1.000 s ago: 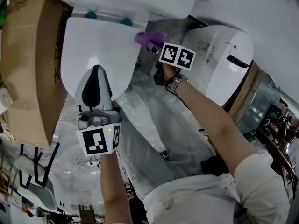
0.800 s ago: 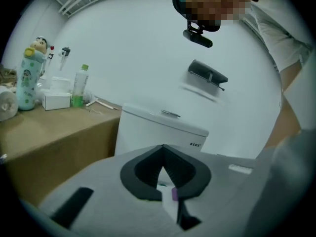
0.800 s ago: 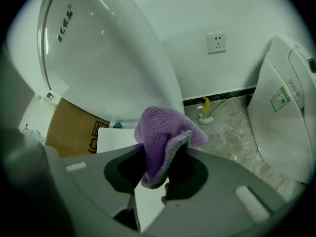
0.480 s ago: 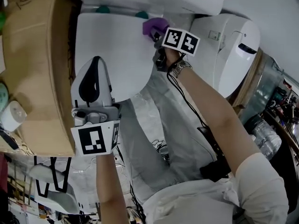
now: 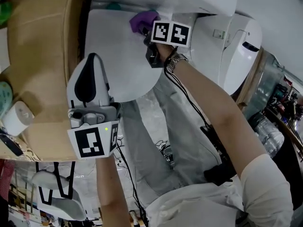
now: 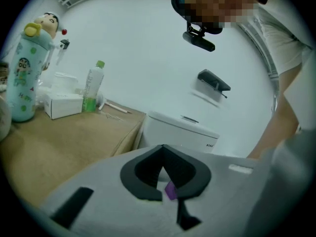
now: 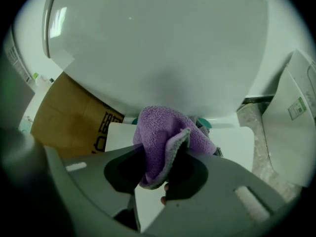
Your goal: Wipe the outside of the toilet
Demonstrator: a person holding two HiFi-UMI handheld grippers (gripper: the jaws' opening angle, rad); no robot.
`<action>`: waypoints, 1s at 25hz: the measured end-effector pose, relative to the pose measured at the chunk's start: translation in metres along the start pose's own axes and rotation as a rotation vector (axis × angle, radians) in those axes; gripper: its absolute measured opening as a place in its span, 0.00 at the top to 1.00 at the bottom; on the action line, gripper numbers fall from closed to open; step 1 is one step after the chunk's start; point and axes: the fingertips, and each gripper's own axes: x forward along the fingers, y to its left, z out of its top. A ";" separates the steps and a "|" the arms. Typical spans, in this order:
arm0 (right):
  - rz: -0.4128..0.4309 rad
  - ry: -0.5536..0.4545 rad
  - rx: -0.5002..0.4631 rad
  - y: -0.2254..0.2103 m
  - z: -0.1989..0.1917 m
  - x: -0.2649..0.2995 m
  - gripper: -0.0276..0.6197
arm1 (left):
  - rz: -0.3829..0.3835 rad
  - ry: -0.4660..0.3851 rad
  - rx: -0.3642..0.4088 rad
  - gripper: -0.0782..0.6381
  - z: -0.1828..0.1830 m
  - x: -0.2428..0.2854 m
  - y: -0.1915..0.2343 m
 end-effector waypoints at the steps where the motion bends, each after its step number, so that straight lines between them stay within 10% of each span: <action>1: 0.010 0.008 -0.023 0.014 -0.001 0.007 0.80 | 0.005 -0.009 -0.010 0.88 0.001 -0.004 0.006; 16: 0.135 0.028 -0.186 0.145 0.004 0.065 0.80 | 0.000 -0.086 -0.069 0.88 0.018 -0.044 0.004; 25: 0.208 0.122 -0.260 0.178 -0.011 0.076 0.80 | 0.172 -0.128 -0.048 0.88 0.037 -0.073 0.021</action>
